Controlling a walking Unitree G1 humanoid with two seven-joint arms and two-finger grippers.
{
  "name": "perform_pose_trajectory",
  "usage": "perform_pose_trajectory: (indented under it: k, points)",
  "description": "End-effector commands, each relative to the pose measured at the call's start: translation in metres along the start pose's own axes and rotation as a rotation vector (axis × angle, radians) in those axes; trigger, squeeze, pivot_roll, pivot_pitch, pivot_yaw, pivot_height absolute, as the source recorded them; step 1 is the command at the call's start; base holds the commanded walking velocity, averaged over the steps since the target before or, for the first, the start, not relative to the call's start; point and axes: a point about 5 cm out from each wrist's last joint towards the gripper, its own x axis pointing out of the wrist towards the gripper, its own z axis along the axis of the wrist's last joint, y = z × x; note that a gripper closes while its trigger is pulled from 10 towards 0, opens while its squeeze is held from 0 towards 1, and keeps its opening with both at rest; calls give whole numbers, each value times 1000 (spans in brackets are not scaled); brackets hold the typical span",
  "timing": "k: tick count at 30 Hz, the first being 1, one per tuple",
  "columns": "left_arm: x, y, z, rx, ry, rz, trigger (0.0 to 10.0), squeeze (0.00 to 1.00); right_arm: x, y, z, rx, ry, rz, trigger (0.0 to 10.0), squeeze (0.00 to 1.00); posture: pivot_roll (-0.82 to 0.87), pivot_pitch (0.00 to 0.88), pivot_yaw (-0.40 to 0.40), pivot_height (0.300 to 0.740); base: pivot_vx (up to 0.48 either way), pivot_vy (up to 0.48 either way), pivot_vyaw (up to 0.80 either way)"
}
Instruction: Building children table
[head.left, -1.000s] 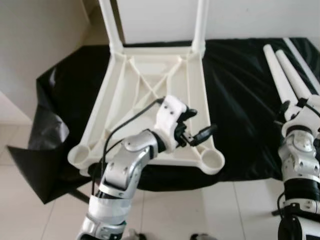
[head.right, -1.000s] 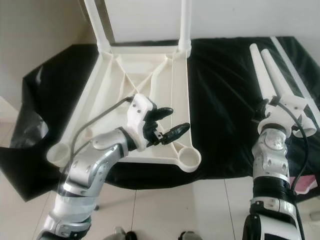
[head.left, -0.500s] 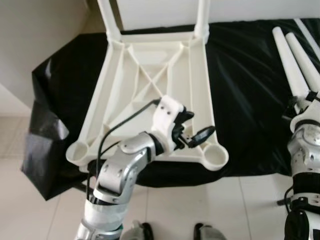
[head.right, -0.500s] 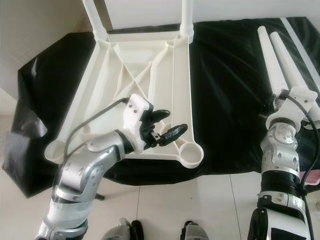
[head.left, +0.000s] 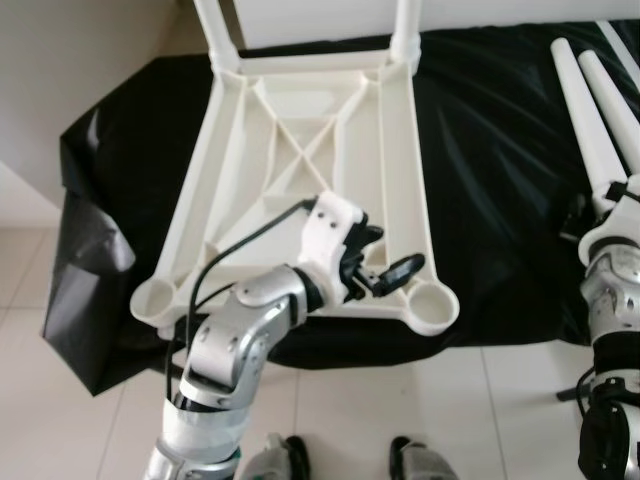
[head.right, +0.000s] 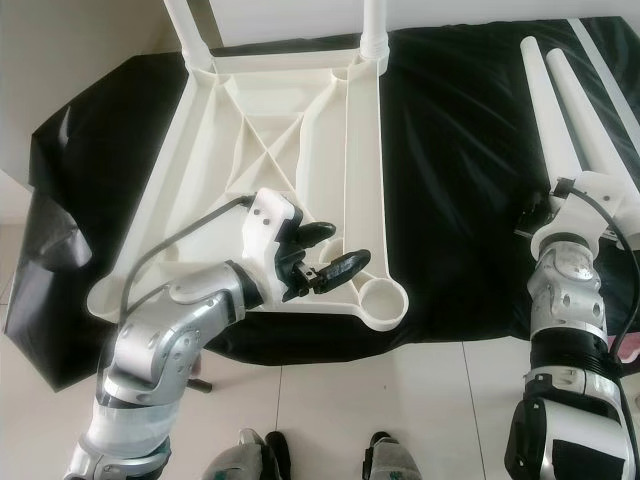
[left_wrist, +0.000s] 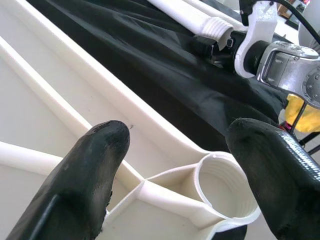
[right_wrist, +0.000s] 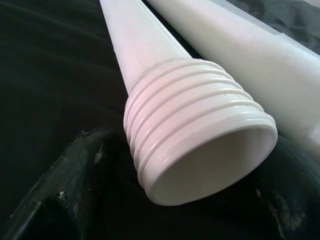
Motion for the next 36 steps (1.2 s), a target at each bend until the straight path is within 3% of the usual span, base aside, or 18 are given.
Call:
perform_pose_trajectory:
  k: [1, 4, 5, 7, 8, 13, 17, 22, 25, 26, 31, 34, 36]
  points:
    - [-3, 0, 0, -8, 4, 38, 10000, 0, 0, 6, -13, -19, 56, 52, 10000, 0, 48, 251, 126, 740, 0, 0, 0]
    - [-2, 1, 0, -11, 7, 44, 10000, 0, 1, 12, -14, -11, 66, 88, 10000, 0, 49, 253, 124, 740, 0, 0, 0]
    - [-2, 1, 0, -10, 9, 47, 10000, 0, 1, 16, -16, -8, 76, 108, 8941, 0, 53, 256, 120, 740, 0, 0, 0]
    - [-2, 1, 0, -10, 10, 49, 10000, 0, 1, 19, -17, -5, 82, 121, 8941, 0, 53, 256, 120, 740, 0, 0, 0]
    - [-2, 2, 0, -6, 11, 52, 10000, 0, 0, 25, -19, 0, 87, 148, 0, 0, 58, 256, 115, 740, 0, 0, 0]
    - [-2, 7, 4, -4, 4, 76, 10000, 0, -11, 51, -29, 39, 112, 234, 0, 0, 58, 251, 104, 740, 0, 0, 0]
    - [-2, 7, 4, -5, 4, 78, 10000, 0, -13, 53, -30, 44, 113, 240, 0, 0, 58, 249, 102, 740, 0, 0, 0]
    - [1, 6, 4, -8, -2, 89, 10000, 0, -36, 71, -41, 91, 120, 288, 0, 0, 48, 240, 89, 740, 0, 0, 0]
    - [1, 6, 3, -9, -2, 90, 10000, 0, -40, 73, -42, 99, 121, 289, 0, 0, 45, 236, 87, 740, 0, 0, 0]
    - [2, 7, 3, -5, -5, 91, 10000, 0, -53, 79, -45, 113, 119, 301, 10000, 0, 27, 218, 84, 740, 0, 0, 0]
    - [6, 9, 4, 5, -12, 91, 10000, 0, -74, 86, -49, 130, 120, 305, 10000, 0, 12, 205, 83, 740, 0, 0, 0]
    - [9, 16, 8, 34, -21, 92, 10000, 0, -101, 94, -48, 141, 100, 304, 10000, 0, -17, 179, 82, 740, 0, 0, 0]
    - [10, 18, 9, 43, -22, 94, 10000, 0, -107, 95, -48, 141, 95, 304, 10000, 0, -17, 179, 82, 740, 0, 0, 0]
